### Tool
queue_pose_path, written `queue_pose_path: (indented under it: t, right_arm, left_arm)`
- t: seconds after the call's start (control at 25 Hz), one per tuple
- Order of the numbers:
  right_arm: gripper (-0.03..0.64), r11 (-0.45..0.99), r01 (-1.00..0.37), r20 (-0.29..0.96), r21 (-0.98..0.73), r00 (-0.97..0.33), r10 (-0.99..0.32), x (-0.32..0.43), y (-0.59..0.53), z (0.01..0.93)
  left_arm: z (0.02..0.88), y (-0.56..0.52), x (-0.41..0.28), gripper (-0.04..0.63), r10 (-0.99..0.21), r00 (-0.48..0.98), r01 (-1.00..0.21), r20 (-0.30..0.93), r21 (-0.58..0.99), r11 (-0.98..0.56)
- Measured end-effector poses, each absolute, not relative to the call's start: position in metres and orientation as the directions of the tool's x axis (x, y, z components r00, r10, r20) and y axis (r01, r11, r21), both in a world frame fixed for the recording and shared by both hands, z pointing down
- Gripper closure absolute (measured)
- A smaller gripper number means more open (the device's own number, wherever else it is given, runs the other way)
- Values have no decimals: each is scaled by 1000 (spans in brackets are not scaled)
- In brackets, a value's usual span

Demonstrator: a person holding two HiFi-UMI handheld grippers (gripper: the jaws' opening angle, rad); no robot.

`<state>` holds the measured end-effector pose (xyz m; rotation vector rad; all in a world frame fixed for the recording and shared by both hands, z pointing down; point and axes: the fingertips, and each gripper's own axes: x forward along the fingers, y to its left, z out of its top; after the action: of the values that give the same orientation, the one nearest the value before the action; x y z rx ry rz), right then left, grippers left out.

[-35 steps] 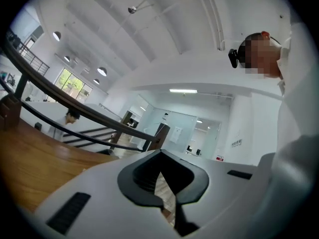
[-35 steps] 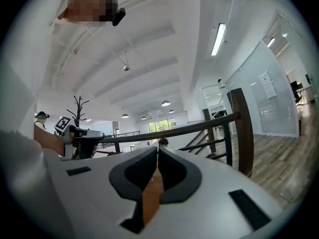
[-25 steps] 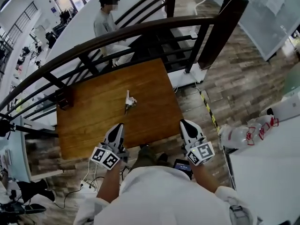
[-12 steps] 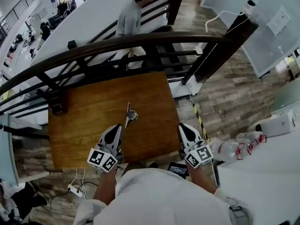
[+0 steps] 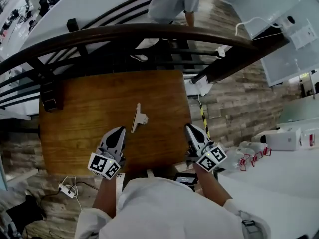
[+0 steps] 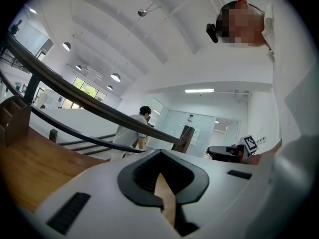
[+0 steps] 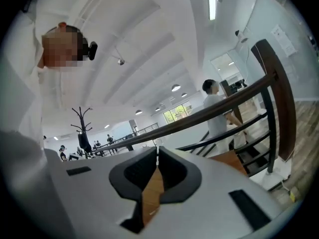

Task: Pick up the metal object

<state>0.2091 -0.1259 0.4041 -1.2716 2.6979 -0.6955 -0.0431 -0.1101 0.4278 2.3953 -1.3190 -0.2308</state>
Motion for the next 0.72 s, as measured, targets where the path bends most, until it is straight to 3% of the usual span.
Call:
queue_pose_path:
  t: [0.44,0.72]
  right_arm:
    - [586,559,-504,153,-659,-817,-556,176,-181,487]
    - [509,490,-373,200,-788,-908,-368,130,-180,560]
  left_arm:
    - [492,-141,-58,588,-904,400,-882,152,331,-334]
    - [543,-140,-60,588,-909,349,-917,229,285,-280]
